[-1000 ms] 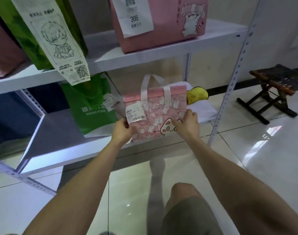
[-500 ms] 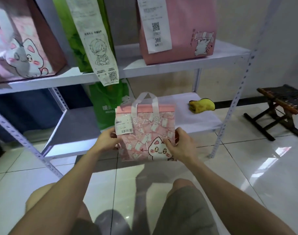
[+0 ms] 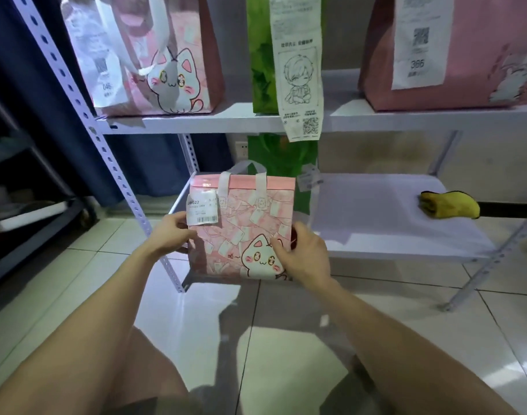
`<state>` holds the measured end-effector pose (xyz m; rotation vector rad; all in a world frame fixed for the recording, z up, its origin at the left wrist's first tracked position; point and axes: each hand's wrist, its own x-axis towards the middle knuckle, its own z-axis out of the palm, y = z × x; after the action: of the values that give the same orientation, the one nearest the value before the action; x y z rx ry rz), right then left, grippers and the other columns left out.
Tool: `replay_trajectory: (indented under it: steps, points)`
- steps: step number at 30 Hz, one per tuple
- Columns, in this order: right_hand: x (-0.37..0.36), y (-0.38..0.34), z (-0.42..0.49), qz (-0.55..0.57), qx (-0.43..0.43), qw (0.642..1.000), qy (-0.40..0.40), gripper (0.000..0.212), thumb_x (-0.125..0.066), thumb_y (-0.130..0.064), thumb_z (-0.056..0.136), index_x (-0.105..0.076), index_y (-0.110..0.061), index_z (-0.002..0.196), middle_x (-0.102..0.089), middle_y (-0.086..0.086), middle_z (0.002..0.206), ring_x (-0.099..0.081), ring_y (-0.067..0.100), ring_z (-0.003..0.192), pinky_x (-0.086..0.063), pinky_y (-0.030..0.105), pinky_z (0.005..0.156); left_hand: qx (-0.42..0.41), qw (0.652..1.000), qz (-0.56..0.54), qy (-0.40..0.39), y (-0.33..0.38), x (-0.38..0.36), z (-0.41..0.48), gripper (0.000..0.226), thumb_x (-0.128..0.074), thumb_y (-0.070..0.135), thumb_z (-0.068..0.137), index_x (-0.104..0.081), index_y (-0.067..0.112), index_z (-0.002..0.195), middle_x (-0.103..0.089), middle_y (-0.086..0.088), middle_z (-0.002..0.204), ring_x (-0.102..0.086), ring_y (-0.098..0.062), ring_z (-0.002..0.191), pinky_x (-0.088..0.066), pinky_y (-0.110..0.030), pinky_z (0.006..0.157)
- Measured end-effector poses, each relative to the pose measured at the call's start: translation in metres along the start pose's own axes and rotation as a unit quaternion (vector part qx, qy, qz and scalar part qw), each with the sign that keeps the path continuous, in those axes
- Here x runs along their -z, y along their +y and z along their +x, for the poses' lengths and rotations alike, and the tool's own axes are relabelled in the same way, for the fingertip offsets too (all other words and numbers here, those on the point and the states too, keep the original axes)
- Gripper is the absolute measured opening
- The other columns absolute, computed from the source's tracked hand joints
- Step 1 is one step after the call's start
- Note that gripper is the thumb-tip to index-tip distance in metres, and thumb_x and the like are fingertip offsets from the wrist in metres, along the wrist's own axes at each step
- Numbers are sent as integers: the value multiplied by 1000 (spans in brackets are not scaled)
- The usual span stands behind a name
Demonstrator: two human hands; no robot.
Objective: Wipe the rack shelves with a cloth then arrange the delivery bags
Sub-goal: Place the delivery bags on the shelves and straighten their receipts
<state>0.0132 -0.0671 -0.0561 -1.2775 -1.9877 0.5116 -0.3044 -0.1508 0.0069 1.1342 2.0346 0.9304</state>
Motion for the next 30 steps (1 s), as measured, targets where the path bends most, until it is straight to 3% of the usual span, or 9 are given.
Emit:
replay_trajectory:
  steps: [5,9,14,18,21,25,30]
  points:
    - [-45,-48,37,8,29,1000,-2,39,-62,-64,90,-53,-30,107,-71,-11,99,-68,14,82,-59,37,70,-1,989,-2,146,-17,35,27,29,-73,3,94,-66,17,118,-78,-6,116,-76,-28,100,-66,-53,86]
    - [-80,-74,62,6,37,999,-19,32,-60,-55,95,-49,-26,103,-68,-4,98,-67,21,82,-60,44,71,13,978,-46,204,-37,44,47,42,-68,-4,94,-58,13,131,-71,-9,130,-70,-30,117,-60,-57,100]
    - [-107,-80,80,0,27,999,-24,25,-61,-40,98,-52,-19,108,-67,2,101,-67,26,87,-60,47,76,-5,978,-70,196,-51,35,65,55,-69,-9,88,-53,10,137,-67,-11,136,-66,-30,124,-58,-53,102]
    - [-123,-79,86,-17,14,999,-28,29,-65,-31,96,-51,-16,116,-65,3,106,-65,27,92,-58,45,82,-13,977,-65,201,-60,39,81,61,-70,-4,86,-52,14,141,-69,-5,130,-67,-27,117,-59,-47,98]
    - [-133,-68,83,-25,-20,998,-52,31,-64,-26,95,-46,-17,119,-61,4,109,-62,29,96,-56,47,83,-10,986,-56,159,-69,29,88,71,-72,-4,86,-46,18,149,-67,-2,126,-67,-26,117,-59,-40,89]
    - [-133,-51,87,-1,-61,995,-84,36,-67,-19,97,-46,-19,125,-61,3,122,-63,27,107,-58,50,91,-30,991,-60,115,-71,16,102,81,-72,-8,87,-40,22,154,-66,-2,129,-67,-26,119,-61,-50,97]
    - [-124,-38,92,-7,-96,993,-68,43,-70,-11,91,-48,-20,128,-62,1,124,-65,25,111,-59,46,93,-36,992,-67,96,-66,7,114,75,-72,-9,87,-43,24,148,-69,0,129,-69,-25,119,-60,-52,101]
